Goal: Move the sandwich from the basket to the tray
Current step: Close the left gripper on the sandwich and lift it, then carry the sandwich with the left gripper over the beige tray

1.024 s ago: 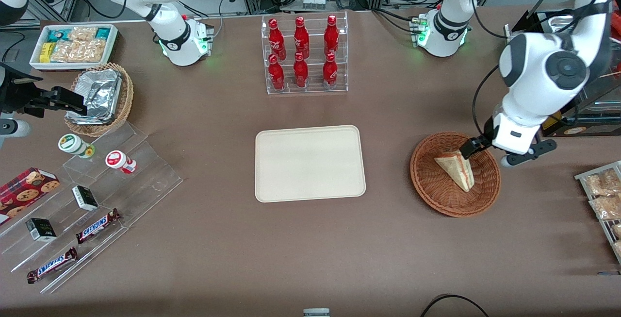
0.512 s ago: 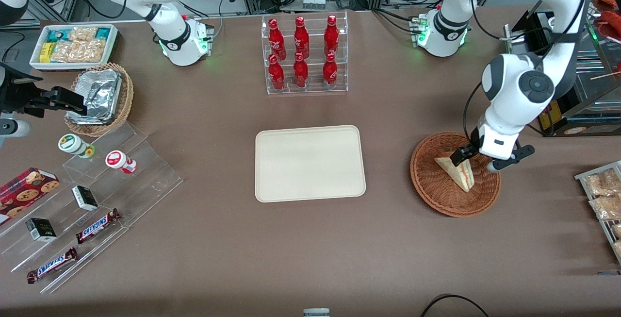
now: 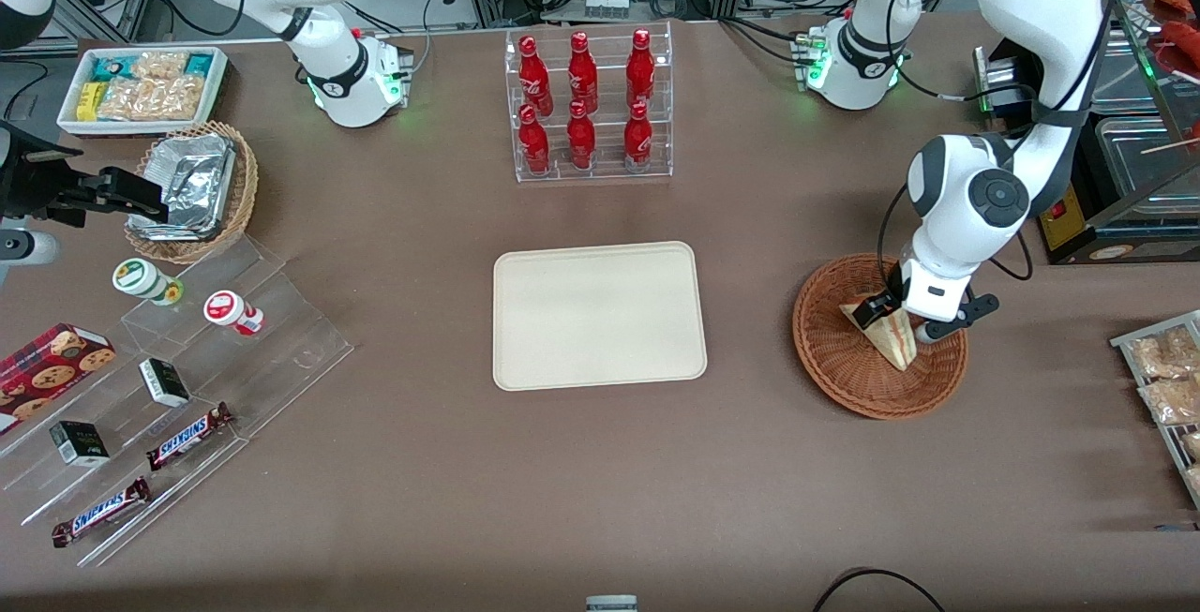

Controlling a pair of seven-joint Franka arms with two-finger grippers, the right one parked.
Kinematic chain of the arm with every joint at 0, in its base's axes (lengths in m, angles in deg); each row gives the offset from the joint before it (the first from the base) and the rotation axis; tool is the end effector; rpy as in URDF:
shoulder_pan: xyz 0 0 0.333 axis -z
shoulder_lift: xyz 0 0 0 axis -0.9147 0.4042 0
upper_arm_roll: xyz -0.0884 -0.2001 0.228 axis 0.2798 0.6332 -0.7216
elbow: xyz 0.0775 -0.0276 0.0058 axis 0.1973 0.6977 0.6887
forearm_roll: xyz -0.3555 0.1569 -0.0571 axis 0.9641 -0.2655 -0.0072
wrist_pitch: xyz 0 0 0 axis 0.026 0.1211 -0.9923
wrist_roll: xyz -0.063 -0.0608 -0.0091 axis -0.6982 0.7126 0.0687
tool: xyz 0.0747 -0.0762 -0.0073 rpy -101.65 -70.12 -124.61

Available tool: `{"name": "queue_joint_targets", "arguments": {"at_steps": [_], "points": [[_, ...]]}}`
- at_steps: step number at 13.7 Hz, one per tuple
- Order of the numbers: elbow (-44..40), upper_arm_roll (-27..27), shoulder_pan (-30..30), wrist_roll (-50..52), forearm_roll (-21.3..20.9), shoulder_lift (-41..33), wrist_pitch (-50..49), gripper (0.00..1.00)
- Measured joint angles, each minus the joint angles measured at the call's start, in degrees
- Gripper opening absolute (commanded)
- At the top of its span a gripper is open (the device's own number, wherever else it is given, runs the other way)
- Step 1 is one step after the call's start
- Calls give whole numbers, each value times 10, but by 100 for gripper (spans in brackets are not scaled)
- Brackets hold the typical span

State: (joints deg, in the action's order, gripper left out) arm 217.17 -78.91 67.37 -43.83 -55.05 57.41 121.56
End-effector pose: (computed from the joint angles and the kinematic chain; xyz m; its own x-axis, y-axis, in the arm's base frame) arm 0.5269 -0.0610 0.2459 0.9028 0.4242 0.0708 0.4211 -0.9054 0.0542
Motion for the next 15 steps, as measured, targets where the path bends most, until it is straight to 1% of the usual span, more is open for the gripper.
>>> {"name": "queue_joint_targets", "arguments": {"at_steps": [4,5,6,8,10,11,13,15], "points": [[-8,-1,0,0,-5,-7,-11,0],[-23,0,1,0,-15,-15,-43,0],[-50,1,2,0,-25,-26,-101,0],[-143,9,18,0,-35,-48,-254,0],[-249,17,60,0,-36,-59,-377,0],[-290,22,87,0,-35,-59,-410,0],[-337,31,154,14,-35,-40,-429,0],[-367,34,226,51,-35,5,-427,0]]}}
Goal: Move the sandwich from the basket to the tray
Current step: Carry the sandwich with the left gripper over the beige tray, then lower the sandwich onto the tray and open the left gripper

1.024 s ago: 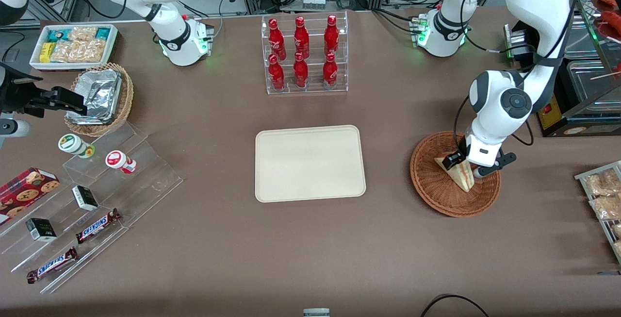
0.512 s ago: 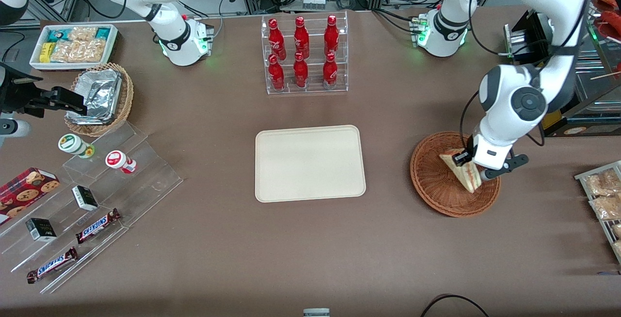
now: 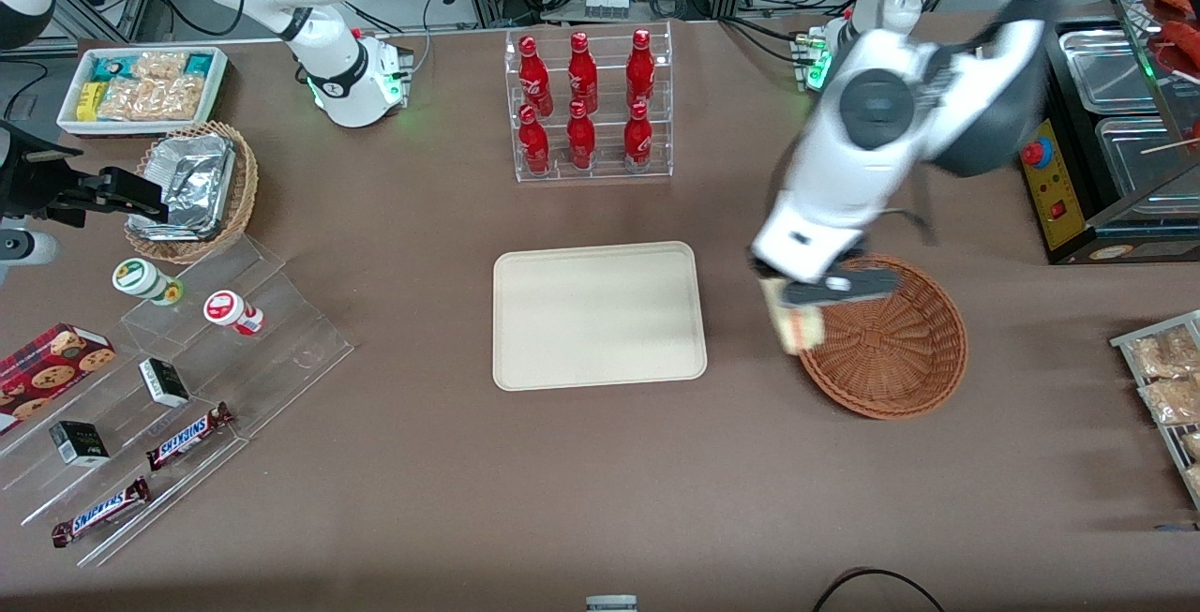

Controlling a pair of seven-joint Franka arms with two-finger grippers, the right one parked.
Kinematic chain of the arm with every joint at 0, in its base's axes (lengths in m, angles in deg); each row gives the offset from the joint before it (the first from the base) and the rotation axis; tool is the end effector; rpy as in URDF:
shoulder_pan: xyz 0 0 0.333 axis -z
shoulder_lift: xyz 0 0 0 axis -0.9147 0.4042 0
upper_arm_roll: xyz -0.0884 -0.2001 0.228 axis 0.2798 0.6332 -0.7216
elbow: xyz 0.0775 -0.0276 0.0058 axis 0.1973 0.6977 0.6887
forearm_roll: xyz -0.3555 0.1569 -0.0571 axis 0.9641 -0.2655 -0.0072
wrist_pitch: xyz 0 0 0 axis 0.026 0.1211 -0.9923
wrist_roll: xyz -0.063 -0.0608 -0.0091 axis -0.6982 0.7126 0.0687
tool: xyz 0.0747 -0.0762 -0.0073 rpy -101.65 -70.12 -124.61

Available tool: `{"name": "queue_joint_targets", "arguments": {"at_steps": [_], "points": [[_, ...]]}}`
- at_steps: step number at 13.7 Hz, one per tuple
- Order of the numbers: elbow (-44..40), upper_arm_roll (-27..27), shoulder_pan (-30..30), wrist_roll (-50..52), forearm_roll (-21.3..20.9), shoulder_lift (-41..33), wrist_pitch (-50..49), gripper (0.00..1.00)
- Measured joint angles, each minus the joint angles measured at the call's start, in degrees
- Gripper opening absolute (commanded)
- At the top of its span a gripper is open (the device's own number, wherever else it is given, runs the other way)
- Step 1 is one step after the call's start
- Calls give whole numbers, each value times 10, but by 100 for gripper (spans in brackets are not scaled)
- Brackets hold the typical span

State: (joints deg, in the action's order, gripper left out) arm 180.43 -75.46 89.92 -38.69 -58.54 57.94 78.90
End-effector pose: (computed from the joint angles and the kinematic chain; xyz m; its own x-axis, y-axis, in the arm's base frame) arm 0.5392 -0.3271 0.4534 0.9978 0.0662 0.0094 0.0666 -0.9966 -0.0485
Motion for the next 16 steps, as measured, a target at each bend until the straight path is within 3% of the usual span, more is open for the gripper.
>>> {"name": "queue_joint_targets", "arguments": {"at_steps": [7,14,15,16], "points": [[-149,-1,160,109,-4,230,114,0],[-158,-2,194,116,-65,308,163,0],[-159,-3,194,116,-67,313,164,15],[-159,-3,194,116,-68,316,164,78]]}}
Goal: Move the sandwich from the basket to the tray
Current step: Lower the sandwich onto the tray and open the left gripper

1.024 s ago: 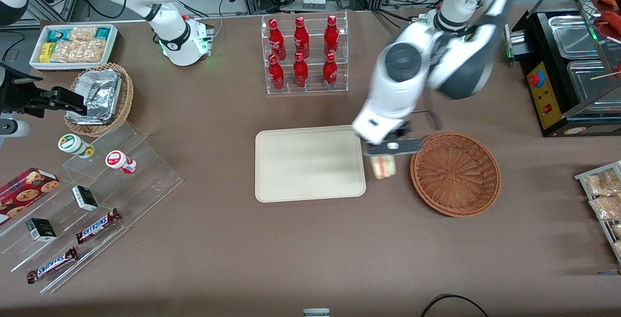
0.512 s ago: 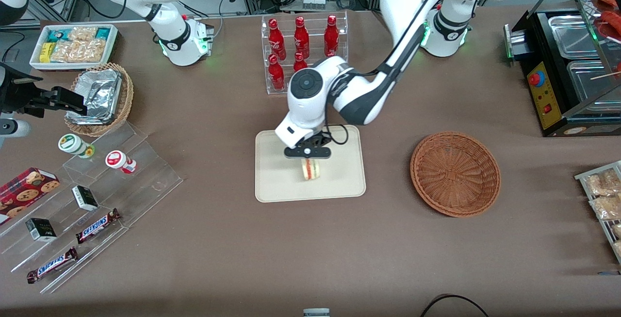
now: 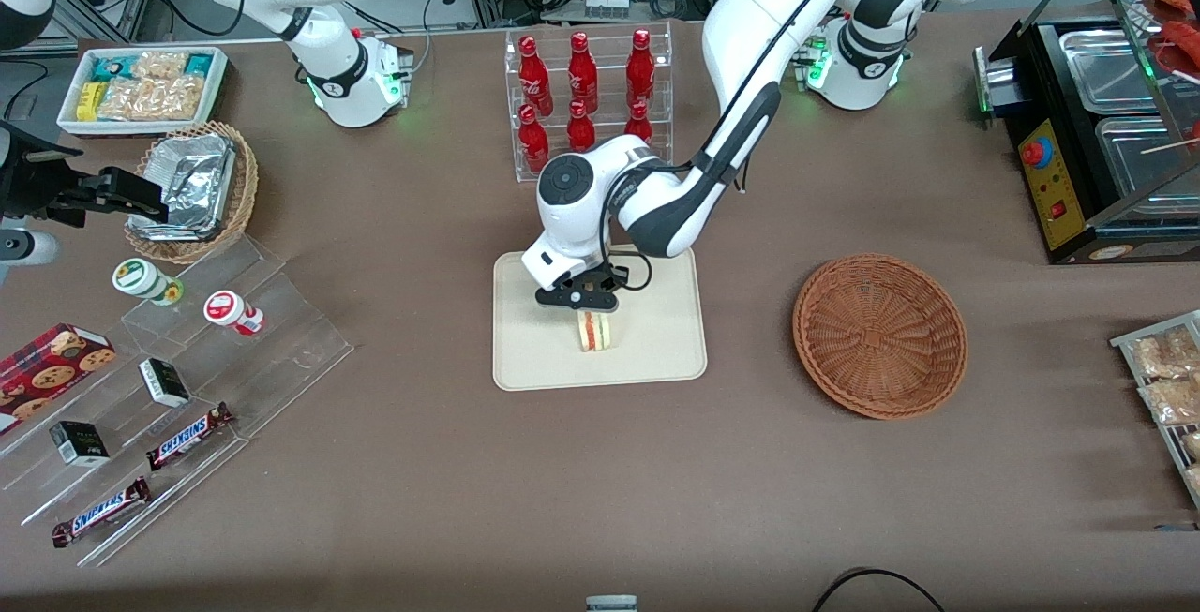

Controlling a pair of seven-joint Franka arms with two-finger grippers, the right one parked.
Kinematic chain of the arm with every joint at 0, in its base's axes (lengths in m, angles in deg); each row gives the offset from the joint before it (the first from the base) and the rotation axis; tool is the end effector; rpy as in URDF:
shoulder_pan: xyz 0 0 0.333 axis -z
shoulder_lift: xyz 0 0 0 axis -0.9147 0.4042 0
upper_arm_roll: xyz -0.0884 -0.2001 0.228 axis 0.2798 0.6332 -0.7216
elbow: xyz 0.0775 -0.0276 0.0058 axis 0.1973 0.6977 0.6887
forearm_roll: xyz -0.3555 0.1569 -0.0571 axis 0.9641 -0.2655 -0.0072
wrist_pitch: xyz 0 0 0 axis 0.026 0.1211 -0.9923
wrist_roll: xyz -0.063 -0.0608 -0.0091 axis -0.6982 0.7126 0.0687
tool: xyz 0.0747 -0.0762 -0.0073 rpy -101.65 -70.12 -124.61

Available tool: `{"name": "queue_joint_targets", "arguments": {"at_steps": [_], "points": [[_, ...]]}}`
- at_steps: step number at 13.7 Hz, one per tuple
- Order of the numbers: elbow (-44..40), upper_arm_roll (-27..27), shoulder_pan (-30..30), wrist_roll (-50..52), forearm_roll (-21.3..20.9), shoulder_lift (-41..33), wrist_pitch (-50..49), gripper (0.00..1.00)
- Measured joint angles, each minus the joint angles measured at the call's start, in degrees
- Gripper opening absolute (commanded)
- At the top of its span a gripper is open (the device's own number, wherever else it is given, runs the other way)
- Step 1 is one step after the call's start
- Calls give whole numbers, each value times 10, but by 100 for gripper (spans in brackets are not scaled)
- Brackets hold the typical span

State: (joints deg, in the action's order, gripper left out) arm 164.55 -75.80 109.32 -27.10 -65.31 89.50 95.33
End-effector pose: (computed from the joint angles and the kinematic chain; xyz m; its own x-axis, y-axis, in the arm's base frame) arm 0.4757 -0.5532 0.2299 0.9923 -0.1155 0.0441 -0.1137 -0.9926 -0.0430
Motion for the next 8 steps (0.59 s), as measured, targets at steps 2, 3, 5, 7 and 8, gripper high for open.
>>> {"name": "queue_joint_targets", "arguments": {"at_steps": [2,3,5,7,8], "points": [[-1,0,0,0,0,1,1,100],[-3,-1,0,0,0,1,1,100],[-13,-1,0,1,0,-1,0,100],[-25,-4,-2,4,0,-15,-11,100],[-31,-5,-2,10,3,-30,-31,100]]}}
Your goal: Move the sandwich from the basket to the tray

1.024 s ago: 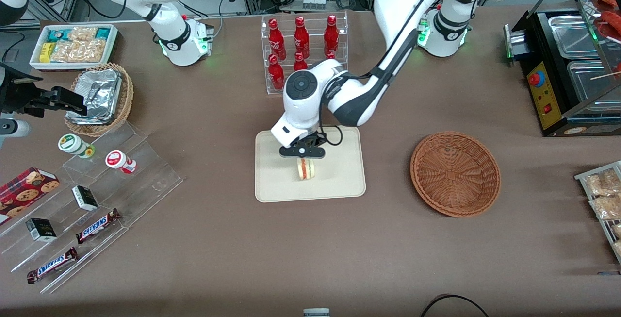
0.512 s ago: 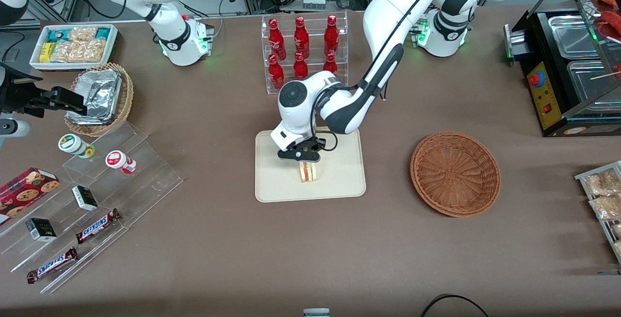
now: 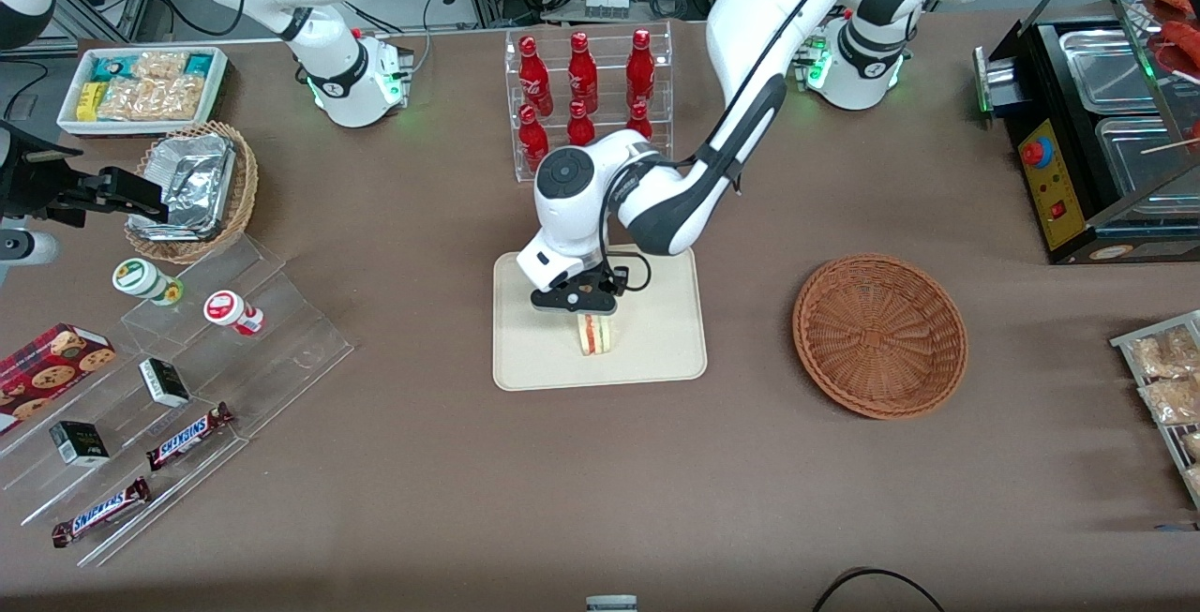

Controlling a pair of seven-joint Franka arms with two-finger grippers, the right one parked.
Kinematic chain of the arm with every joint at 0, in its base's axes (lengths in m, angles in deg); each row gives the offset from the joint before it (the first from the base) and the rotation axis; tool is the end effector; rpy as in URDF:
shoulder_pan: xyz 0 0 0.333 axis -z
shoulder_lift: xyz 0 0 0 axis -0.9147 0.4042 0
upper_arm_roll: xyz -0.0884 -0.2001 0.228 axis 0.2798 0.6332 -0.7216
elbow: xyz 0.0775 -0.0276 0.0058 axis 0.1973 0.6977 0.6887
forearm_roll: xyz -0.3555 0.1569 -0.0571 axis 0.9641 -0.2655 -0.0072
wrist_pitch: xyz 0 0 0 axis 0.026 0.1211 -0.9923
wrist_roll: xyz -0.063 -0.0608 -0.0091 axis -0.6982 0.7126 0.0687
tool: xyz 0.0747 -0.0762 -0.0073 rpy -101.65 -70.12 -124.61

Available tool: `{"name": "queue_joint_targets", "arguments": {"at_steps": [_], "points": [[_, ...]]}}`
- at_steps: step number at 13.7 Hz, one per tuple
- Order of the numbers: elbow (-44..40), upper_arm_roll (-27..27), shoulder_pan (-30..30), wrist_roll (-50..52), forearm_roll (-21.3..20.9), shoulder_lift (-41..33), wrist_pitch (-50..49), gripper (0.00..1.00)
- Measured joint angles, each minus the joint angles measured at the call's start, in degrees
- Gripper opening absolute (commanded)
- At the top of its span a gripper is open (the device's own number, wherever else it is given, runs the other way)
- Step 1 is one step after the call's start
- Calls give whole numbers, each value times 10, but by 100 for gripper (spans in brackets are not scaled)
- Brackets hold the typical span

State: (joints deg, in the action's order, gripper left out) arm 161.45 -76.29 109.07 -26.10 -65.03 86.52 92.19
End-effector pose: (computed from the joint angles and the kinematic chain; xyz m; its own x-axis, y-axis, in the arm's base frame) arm 0.4920 -0.5540 0.2871 0.9932 -0.0740 0.0901 -0.0728 -0.9972 -0.0166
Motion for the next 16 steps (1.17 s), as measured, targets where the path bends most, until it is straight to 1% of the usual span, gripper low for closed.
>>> {"name": "queue_joint_targets", "arguments": {"at_steps": [3,5,7,9,11,14,16], "points": [[-7,-5,-17,21,8,-68,-66,100],[-7,-6,-43,21,23,-122,-115,100],[-5,-7,-75,21,27,-174,-178,100],[13,-7,-111,13,29,-225,-210,100],[63,-8,-152,-39,40,-283,-217,100],[154,-10,-228,-154,61,-375,-220,100],[186,-11,-278,-237,72,-415,-241,100]]}}
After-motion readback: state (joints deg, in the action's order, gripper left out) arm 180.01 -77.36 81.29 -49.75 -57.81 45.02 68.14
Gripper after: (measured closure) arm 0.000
